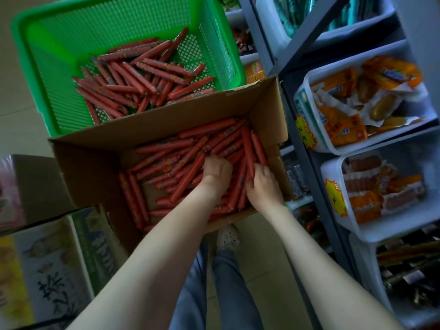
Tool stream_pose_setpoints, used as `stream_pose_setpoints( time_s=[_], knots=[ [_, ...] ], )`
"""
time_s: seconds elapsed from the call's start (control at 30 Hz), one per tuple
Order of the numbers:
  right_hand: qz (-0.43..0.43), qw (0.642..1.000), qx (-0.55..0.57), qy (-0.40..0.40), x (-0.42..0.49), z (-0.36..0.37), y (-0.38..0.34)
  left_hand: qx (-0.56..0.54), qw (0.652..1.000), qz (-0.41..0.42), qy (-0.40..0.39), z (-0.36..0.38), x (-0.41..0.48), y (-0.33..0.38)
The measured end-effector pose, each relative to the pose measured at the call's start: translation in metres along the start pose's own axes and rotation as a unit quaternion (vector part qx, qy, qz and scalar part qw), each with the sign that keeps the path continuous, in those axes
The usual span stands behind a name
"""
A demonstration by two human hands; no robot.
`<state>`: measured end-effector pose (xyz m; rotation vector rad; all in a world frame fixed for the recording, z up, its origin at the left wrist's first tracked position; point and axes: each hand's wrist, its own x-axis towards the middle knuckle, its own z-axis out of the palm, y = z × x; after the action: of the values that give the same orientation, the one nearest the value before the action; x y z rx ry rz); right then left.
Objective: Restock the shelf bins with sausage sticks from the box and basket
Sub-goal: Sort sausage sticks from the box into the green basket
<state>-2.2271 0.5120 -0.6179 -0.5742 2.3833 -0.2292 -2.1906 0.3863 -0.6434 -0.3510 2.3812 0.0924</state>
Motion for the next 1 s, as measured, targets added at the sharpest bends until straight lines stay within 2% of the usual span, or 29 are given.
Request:
stream_pose_setpoints(
  time_s=[0.07, 0.13, 0.2, 0.23, 0.27, 0.3, 0.37, 0.4, 0.47, 0.5, 0.6, 0.67, 0.77, 0.8, 0.83, 0.87, 0.93, 1.0],
  knots=[
    [-0.009, 1.0, -0.014, 0.015, 0.0, 0.001, -0.003, -0.093, 0.996, 0.004, 0.007, 0.003, -0.015, -0.015],
    [-0.036, 0.998, 0.006, 0.054, -0.002, 0.003, -0.011, -0.215, 0.977, 0.01, -0.005, 0.008, -0.037, -0.033],
    [-0.038, 0.991, 0.101, 0.077, -0.005, 0.005, -0.025, -0.338, 0.94, 0.011, -0.033, 0.013, -0.062, -0.052],
    [-0.021, 0.983, 0.173, 0.063, -0.007, 0.005, -0.035, -0.394, 0.918, 0.005, -0.043, 0.016, -0.075, -0.062],
    [0.009, 0.965, 0.258, 0.032, -0.009, 0.007, -0.048, -0.441, 0.896, -0.003, -0.048, 0.018, -0.088, -0.071],
    [0.044, 0.934, 0.356, -0.011, -0.012, 0.009, -0.061, -0.48, 0.876, -0.01, -0.045, 0.02, -0.098, -0.078],
    [0.091, 0.837, 0.528, -0.114, -0.017, 0.019, -0.085, -0.554, 0.831, -0.011, -0.035, 0.026, -0.115, -0.088],
    [0.092, 0.801, 0.572, -0.152, -0.018, 0.023, -0.096, -0.592, 0.805, -0.004, -0.039, 0.027, -0.123, -0.091],
    [0.057, 0.78, 0.595, -0.184, -0.023, 0.025, -0.12, -0.654, 0.754, 0.01, -0.055, 0.031, -0.137, -0.099],
    [0.031, 0.78, 0.595, -0.19, -0.027, 0.024, -0.132, -0.692, 0.719, 0.012, -0.065, 0.033, -0.144, -0.104],
    [-0.04, 0.79, 0.567, -0.228, -0.036, 0.026, -0.167, -0.812, 0.58, 0.017, -0.061, 0.04, -0.164, -0.124],
    [-0.08, 0.805, 0.524, -0.266, -0.041, 0.032, -0.19, -0.846, 0.531, 0.029, -0.032, 0.044, -0.177, -0.138],
    [-0.104, 0.786, 0.517, -0.322, -0.04, 0.036, -0.213, -0.88, 0.475, 0.016, 0.013, 0.053, -0.192, -0.159],
    [-0.104, 0.79, 0.507, -0.329, -0.036, 0.039, -0.213, -0.894, 0.448, 0.012, 0.02, 0.058, -0.196, -0.166],
    [-0.102, 0.81, 0.477, -0.326, -0.031, 0.042, -0.211, -0.903, 0.428, 0.012, 0.022, 0.064, -0.201, -0.175],
    [-0.104, 0.85, 0.415, -0.307, -0.024, 0.049, -0.203, -0.908, 0.417, 0.015, 0.018, 0.071, -0.206, -0.183],
    [-0.122, 0.909, 0.281, -0.282, -0.017, 0.067, -0.182, -0.904, 0.427, 0.016, 0.001, 0.088, -0.215, -0.196],
    [-0.163, 0.926, 0.135, -0.313, -0.016, 0.088, -0.16, -0.896, 0.443, 0.013, -0.017, 0.104, -0.222, -0.203]
  ],
)
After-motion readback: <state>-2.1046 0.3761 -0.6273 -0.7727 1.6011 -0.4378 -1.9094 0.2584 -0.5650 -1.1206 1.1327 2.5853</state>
